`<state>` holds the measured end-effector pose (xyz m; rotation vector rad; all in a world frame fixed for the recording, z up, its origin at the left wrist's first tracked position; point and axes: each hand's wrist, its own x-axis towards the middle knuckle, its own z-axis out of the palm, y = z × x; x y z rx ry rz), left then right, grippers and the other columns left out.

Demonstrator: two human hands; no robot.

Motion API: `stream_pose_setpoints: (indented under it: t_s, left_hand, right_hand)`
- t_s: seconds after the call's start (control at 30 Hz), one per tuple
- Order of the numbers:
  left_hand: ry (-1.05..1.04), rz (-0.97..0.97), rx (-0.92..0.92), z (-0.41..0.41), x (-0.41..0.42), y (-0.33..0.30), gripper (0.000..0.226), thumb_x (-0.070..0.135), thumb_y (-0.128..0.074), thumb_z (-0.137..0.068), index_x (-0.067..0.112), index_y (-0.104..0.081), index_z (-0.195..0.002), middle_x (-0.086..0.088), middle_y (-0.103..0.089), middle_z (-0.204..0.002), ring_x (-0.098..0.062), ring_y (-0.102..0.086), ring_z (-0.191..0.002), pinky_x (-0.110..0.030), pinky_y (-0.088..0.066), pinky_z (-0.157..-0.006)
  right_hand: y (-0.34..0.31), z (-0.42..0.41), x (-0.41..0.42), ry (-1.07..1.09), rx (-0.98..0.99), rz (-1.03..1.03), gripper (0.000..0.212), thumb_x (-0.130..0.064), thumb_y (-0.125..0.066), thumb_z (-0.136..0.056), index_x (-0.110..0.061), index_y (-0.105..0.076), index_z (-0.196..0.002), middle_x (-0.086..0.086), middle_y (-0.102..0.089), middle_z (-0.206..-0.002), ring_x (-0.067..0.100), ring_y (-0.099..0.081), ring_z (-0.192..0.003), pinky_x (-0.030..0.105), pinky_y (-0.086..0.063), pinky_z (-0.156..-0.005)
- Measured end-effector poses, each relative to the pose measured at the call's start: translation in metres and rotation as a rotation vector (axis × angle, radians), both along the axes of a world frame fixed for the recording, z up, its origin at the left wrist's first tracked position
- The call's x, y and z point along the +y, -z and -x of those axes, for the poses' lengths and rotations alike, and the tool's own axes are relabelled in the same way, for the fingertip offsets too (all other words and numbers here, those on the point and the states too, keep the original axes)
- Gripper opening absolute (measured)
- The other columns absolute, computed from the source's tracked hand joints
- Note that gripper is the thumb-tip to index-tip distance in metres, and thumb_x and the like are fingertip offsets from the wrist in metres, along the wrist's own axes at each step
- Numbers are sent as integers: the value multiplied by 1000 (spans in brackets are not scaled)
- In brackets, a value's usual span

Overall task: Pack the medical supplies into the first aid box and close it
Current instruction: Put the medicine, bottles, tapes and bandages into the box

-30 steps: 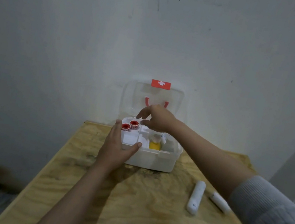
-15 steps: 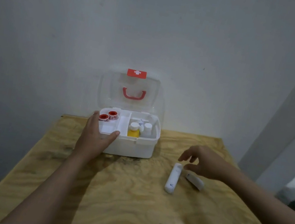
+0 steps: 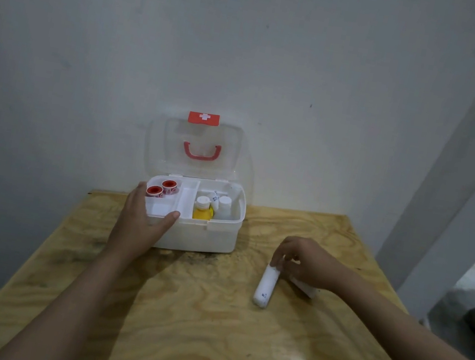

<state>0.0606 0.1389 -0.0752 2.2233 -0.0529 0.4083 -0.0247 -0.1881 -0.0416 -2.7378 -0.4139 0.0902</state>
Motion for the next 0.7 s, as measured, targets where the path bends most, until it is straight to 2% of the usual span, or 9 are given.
stream_pose_setpoints:
  t_s: [0.1, 0.17, 0.23, 0.33, 0.47, 0.7]
  left_hand:
    - [-1, -4, -8, 1, 0, 0, 94, 55, -69, -75, 23, -20, -148, -3, -25, -156, -27, -32, -139, -48, -40, -104]
    - [-2, 1, -13, 1, -1, -1, 94, 54, -69, -75, 23, -20, -148, -3, -25, -156, -27, -31, -139, -47, -39, -104]
    - [-1, 2, -17, 1, -1, -1, 93, 54, -69, -75, 23, -20, -148, -3, -26, -156, -27, -32, -139, -47, -40, -103]
    - [2, 7, -17, 0, -2, 0, 94, 54, -69, -75, 24, -20, -148, -2, -26, -155, -27, -32, -138, -46, -40, -103]
    - [5, 14, -12, -1, 0, 2, 94, 56, -69, -74, 25, -20, -148, -1, -26, -156, -26, -32, -139, -47, -41, -104]
    - [11, 22, -16, 1, 0, 4, 94, 56, -69, -74, 26, -19, -148, 0, -26, -156, -25, -32, -139, -46, -41, -104]
  right_hand:
    - [-10, -4, -1, 33, -53, -99, 18, -4, -64, -81, -17, -74, -88, -6, -65, -88, 9, -61, -83, 29, -54, -81]
    - [-16, -7, -1, 47, -51, -116, 19, -3, -65, -80, -18, -74, -88, -8, -65, -87, 8, -62, -84, 30, -55, -82]
    - [-20, -7, 2, 34, 21, -59, 27, -2, -66, -79, -22, -72, -96, -8, -64, -96, 8, -63, -88, 30, -55, -82]
    - [-16, -5, 10, -22, 161, 133, 46, -1, -66, -76, -31, -65, -111, -14, -56, -107, 8, -60, -94, 28, -53, -81]
    - [-4, -5, 17, -77, 121, 238, 36, -5, -62, -79, -26, -67, -108, -3, -62, -117, 7, -50, -88, 24, -45, -77]
    - [-24, -11, 13, -33, -3, 91, 32, -9, -70, -77, -29, -70, -102, -1, -64, -106, 10, -61, -86, 32, -55, -78]
